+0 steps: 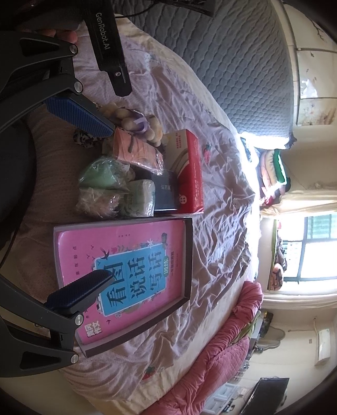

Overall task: Organize soft objects
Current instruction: 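Grasp the cream teddy bear with the left gripper while the right gripper grasps the pink package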

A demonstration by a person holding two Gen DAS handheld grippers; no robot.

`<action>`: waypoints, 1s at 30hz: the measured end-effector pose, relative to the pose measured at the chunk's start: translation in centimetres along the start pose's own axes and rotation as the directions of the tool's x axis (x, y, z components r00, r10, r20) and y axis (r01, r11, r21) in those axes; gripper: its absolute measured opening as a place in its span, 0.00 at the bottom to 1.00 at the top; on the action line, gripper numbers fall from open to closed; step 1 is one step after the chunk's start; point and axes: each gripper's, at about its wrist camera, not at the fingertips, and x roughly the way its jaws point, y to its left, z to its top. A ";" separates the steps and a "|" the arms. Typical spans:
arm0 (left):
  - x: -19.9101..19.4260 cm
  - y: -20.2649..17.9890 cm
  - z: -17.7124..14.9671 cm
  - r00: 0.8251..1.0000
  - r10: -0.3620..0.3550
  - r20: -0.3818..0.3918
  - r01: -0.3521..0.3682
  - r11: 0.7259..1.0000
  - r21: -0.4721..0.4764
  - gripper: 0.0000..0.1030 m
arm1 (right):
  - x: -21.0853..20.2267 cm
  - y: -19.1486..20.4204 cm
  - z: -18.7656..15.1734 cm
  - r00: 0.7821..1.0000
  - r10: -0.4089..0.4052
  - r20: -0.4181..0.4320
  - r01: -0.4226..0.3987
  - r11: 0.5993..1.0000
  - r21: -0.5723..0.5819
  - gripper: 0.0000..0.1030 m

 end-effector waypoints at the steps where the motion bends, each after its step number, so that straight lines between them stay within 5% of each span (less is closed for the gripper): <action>1: 0.3 0.0 0.4 1.000 0.003 -0.006 -0.003 1.000 -0.003 0.98 | 0.3 0.2 0.1 1.000 0.003 -0.001 -0.003 1.000 -0.005 0.99; 14: 5.7 0.3 5.7 0.993 -0.053 -0.106 0.045 0.996 -0.073 0.98 | 4.4 2.0 1.4 0.999 0.023 -0.046 -0.024 0.999 -0.027 0.99; 30: 10.9 1.2 6.7 0.950 -0.195 -0.242 0.169 0.978 -0.126 0.84 | 9.0 3.7 3.1 0.991 0.015 -0.133 -0.019 0.999 -0.035 0.98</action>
